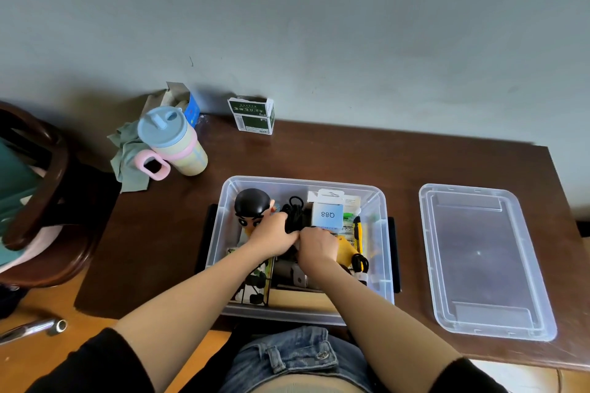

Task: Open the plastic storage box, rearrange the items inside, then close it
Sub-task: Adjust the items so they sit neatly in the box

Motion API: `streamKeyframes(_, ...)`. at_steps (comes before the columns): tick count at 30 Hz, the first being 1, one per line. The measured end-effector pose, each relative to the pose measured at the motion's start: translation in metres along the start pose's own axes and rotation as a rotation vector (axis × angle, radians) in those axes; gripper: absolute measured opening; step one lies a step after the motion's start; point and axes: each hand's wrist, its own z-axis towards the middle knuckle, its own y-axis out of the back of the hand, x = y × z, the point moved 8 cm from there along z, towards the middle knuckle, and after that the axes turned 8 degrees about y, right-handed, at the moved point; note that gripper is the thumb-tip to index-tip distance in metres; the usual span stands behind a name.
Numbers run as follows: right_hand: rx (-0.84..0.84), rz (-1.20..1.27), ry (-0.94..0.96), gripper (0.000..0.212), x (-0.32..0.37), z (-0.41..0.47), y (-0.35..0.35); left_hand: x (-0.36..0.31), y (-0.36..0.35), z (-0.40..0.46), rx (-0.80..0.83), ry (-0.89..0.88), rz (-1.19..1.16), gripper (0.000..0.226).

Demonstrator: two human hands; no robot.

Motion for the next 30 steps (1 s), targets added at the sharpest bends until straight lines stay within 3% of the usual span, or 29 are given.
streamKeyframes(4, -0.012, 0.114, 0.060, 0.012, -0.006, -0.005, 0.004, -0.002, 0.006, -0.002, -0.039, -0.033, 0.095, 0.021)
streamKeyframes(10, -0.128, 0.299, 0.178, 0.024, -0.038, -0.040, 0.020, -0.010, 0.015, -0.018, 0.011, -0.063, 0.243, 0.027)
streamKeyframes(12, -0.118, 0.334, 0.195, 0.035, -0.048, -0.051, 0.024, -0.019, 0.024, -0.030, -0.069, -0.103, 0.415, 0.022)
streamKeyframes(15, -0.106, 0.314, 0.224, 0.029, -0.055, -0.064, 0.028, -0.038, 0.036, -0.050, -0.220, -0.229, 0.539, 0.016)
streamKeyframes(16, -0.112, 0.312, 0.226, 0.027, -0.057, -0.067, 0.031, -0.043, 0.033, -0.053, -0.170, -0.277, 0.507, 0.012)
streamKeyframes(18, -0.131, 0.302, 0.229, 0.026, -0.060, -0.075, 0.034, -0.045, 0.015, -0.053, 0.096, -0.299, 0.398, 0.013)
streamKeyframes(21, -0.178, 0.259, 0.228, 0.026, -0.064, -0.086, 0.038, -0.037, -0.017, -0.052, 0.422, -0.265, 0.489, 0.049)
streamKeyframes(24, -0.231, 0.274, 0.188, 0.027, -0.071, -0.093, 0.041, -0.034, -0.035, -0.046, 0.464, -0.301, 0.589, 0.060)
streamKeyframes(30, -0.295, 0.321, 0.130, 0.027, -0.078, -0.100, 0.042, -0.024, -0.050, -0.033, 0.339, -0.321, 0.828, 0.051)
